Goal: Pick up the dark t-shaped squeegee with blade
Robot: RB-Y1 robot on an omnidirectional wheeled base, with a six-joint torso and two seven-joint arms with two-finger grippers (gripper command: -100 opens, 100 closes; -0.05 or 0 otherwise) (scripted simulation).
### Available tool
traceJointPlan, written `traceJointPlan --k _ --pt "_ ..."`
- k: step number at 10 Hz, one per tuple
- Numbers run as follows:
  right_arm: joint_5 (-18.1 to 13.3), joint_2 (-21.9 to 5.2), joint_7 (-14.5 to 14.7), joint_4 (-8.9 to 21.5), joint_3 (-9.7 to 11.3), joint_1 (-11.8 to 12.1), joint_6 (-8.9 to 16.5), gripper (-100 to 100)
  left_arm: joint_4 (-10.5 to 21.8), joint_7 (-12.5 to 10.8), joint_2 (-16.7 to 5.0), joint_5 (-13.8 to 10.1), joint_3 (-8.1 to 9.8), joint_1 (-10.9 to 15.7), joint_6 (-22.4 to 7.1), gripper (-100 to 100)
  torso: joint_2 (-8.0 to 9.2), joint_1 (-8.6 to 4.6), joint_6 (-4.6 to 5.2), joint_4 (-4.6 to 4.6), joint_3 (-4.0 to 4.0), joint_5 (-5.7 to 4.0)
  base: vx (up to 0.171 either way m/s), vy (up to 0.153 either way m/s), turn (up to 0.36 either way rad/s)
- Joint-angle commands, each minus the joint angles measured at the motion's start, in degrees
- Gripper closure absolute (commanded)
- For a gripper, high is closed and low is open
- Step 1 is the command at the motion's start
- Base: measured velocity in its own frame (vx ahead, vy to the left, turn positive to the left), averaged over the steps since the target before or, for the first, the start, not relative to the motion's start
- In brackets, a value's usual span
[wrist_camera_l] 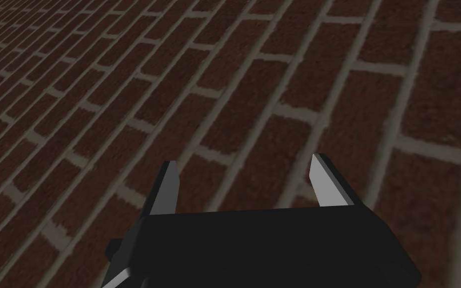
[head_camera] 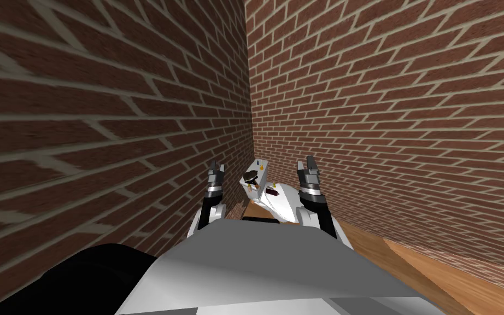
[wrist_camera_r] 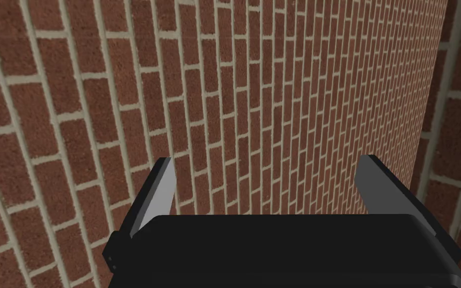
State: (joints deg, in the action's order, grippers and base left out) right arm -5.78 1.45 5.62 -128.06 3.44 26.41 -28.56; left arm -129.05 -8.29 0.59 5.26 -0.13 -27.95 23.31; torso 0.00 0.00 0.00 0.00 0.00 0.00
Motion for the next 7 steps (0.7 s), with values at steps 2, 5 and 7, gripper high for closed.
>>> traceJointPlan --k 2,5,7 --pt "0.0 0.0 0.0 0.0 0.0 0.0 0.0 0 -0.06 0.19 -2.97 -0.54 -0.05 -0.3 -0.85 -100 0.02 0.0 0.0 0.0 0.01 0.0 -0.009 -0.005 -0.026" --pt "0.0 0.0 0.0 0.0 0.0 0.0 0.0 0 -0.11 0.65 -6.43 -1.87 -0.2 -1.02 -2.84 -100 0.08 -0.03 0.0 0.02 0.05 -0.01 -0.022 -0.01 -0.042" --pt "0.0 0.0 0.0 0.0 0.0 -0.01 0.0 0 -0.06 1.34 -8.73 -3.81 -0.43 -2.1 -5.7 -100 0.16 -0.06 0.01 0.03 0.09 -0.01 -0.051 -0.023 -0.094"
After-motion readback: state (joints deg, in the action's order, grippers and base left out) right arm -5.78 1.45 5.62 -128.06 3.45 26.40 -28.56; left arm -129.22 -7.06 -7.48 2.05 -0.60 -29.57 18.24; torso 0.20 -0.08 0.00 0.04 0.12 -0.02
